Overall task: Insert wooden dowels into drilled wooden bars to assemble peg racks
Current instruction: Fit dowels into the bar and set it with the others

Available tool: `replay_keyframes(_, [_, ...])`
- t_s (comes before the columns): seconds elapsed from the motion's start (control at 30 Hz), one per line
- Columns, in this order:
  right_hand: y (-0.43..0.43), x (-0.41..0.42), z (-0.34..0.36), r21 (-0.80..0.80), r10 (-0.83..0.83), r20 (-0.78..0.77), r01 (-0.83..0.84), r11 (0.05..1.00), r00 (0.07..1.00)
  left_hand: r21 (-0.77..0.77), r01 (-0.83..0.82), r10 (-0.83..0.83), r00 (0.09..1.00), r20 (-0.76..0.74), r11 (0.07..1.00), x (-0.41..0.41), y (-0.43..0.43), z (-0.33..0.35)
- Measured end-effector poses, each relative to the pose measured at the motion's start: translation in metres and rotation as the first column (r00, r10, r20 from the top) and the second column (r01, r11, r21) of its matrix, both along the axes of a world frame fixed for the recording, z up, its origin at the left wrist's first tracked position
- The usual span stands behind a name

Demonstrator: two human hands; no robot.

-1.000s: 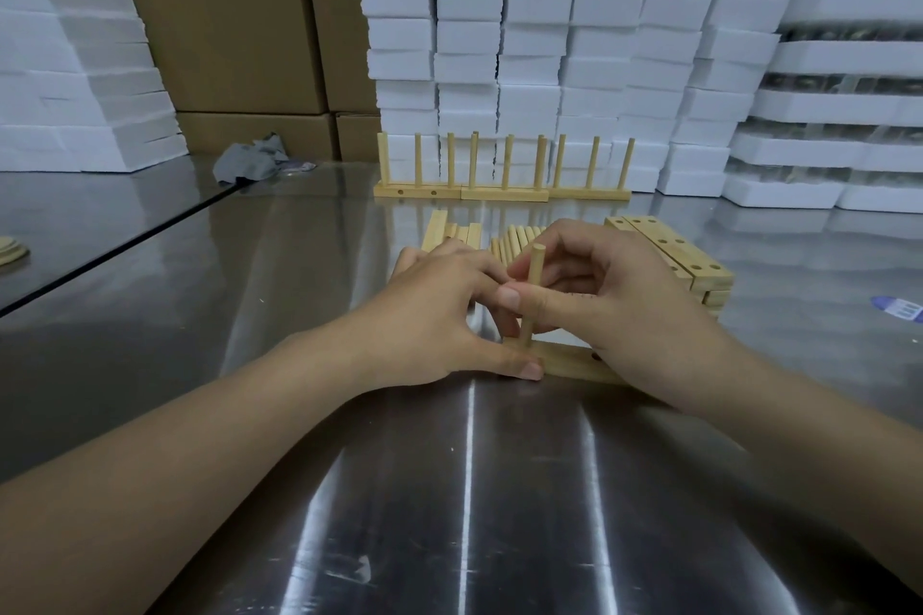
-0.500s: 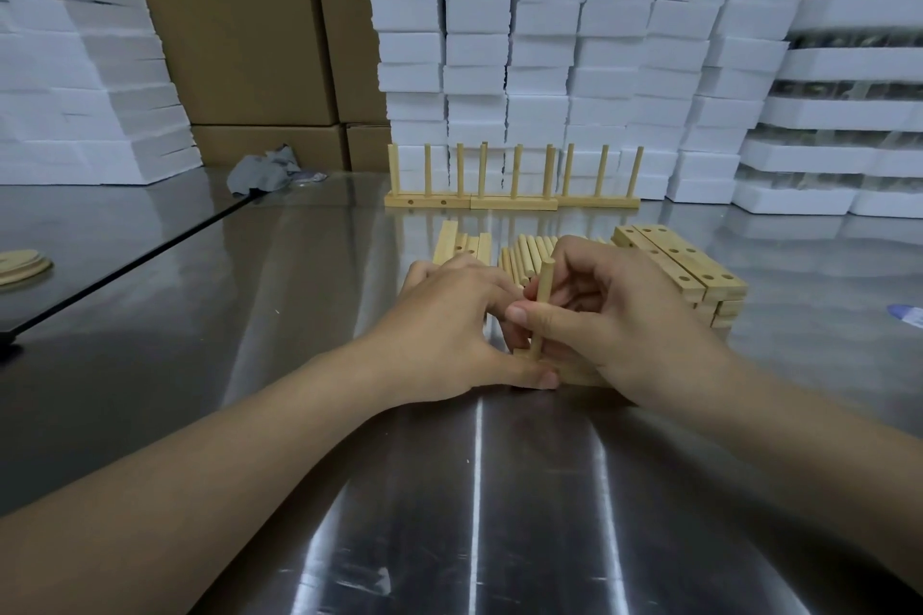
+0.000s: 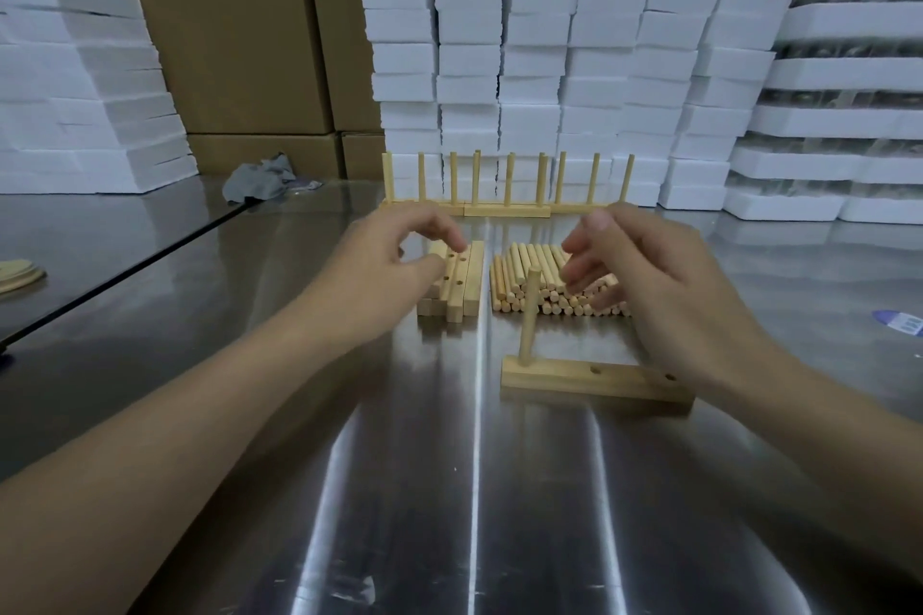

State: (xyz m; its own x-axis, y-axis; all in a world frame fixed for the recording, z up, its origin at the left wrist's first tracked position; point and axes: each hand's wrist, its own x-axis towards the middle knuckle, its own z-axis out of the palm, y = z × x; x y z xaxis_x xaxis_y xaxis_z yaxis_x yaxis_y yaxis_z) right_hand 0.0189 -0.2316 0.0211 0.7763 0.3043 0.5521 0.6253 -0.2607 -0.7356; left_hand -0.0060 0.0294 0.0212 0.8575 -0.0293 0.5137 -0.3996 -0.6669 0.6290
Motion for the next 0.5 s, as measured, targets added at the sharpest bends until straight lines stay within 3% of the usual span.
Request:
replay_keyframes(0.1, [-0.006,0.012,-0.004,-0.090,-0.126,0.079,0.133,0.987,0.989,0.103,-0.103,0.101,0.994,0.030,0.989,0.008,0.004,-0.016])
replay_keyframes(0.3, [-0.001,0.018,-0.022,-0.288,-0.222,0.217,0.280,0.916,0.951,0.373,-0.106,0.058,0.989,0.136,0.922,0.015,-0.010,-0.030])
replay_keyframes(0.5, [0.014,0.022,-0.024,-0.281,-0.267,0.312,0.357,0.891,0.912,0.454,-0.149,0.097,0.986,0.135,0.879,0.019,-0.013,-0.034])
